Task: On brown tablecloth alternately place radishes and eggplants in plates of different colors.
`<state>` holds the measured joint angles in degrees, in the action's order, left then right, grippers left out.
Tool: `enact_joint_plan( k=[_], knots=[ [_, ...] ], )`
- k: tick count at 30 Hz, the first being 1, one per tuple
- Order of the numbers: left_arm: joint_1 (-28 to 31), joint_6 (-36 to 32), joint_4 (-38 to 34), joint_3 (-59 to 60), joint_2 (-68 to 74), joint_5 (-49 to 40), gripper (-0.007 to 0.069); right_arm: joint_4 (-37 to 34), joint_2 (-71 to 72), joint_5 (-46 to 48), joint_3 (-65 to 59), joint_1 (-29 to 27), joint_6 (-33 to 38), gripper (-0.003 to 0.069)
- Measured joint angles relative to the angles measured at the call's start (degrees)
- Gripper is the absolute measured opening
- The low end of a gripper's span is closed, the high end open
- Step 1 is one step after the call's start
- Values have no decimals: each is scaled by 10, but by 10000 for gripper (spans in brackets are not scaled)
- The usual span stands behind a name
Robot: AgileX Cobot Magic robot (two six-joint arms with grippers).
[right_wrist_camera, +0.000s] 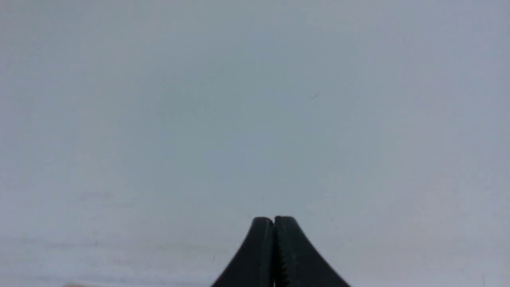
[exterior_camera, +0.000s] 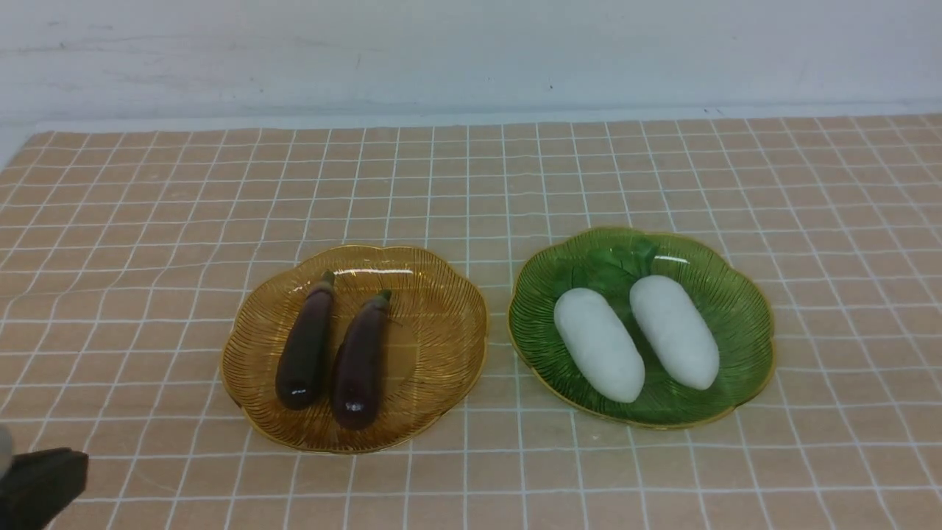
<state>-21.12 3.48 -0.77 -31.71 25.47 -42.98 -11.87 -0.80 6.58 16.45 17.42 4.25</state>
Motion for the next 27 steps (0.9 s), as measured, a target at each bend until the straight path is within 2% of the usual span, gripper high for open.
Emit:
enact_joint_plan(
  k=[2, 10, 27],
  knots=[
    [0, 0, 0, 6, 0, 31, -4, 1, 14, -39, -33, 0, -2, -15],
    [0, 0, 4, 9, -24, 25, -4, 1, -2, -66, -47, 0, -3, -14],
    [0, 0, 8, 9, -67, 33, -4, 1, -3, -66, -47, 0, -8, -12]
  ],
)
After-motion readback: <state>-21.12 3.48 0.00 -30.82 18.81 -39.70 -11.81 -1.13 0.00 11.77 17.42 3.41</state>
